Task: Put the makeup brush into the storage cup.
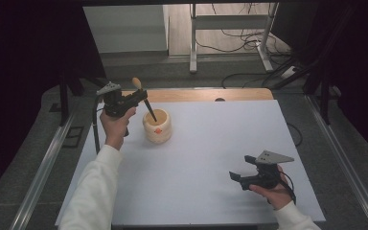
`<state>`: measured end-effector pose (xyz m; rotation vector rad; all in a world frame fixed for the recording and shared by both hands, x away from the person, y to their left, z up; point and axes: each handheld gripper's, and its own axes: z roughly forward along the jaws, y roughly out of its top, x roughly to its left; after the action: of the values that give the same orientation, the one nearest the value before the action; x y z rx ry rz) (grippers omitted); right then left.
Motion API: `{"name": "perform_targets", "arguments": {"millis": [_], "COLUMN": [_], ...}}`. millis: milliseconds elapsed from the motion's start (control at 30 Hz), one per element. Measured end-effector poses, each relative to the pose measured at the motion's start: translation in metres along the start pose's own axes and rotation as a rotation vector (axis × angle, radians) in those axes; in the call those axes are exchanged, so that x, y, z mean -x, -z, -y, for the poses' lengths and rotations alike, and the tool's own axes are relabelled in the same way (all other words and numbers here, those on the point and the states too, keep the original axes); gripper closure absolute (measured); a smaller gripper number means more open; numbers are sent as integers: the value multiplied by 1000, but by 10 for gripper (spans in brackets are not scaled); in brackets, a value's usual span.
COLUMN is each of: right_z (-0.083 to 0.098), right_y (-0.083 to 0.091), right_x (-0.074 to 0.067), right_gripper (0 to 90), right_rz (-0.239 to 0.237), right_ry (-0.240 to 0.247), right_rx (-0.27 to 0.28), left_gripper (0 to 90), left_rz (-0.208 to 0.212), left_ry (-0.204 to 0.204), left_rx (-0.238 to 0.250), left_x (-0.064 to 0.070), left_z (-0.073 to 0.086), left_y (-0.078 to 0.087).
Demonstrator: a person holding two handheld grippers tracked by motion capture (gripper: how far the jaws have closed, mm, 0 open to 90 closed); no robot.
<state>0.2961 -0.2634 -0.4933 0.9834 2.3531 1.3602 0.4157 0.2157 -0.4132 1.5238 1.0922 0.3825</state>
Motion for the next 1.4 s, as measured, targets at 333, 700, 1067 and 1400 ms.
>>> {"name": "perform_targets", "arguments": {"millis": [333, 700, 1067, 1400], "right_z": [0, 1, 1, 1], "right_y": [0, 0, 0, -2], "right_x": [0, 0, 0, -2], "right_gripper": [93, 93, 93, 93], "right_rz": [3, 2, 2, 5], "right_ry": [1, 2, 2, 7], "right_rx": [-3, -4, -5, -7], "left_gripper": [766, 765, 75, 72], "left_rz": [2, 13, -118, -72], "left_ry": [19, 28, 0, -23], "left_rx": [-37, -63, -221, -192], "left_x": [-6, -6, -1, 9], "left_z": [21, 29, 35, 38], "left_y": [-11, -19, -21, 1]}}
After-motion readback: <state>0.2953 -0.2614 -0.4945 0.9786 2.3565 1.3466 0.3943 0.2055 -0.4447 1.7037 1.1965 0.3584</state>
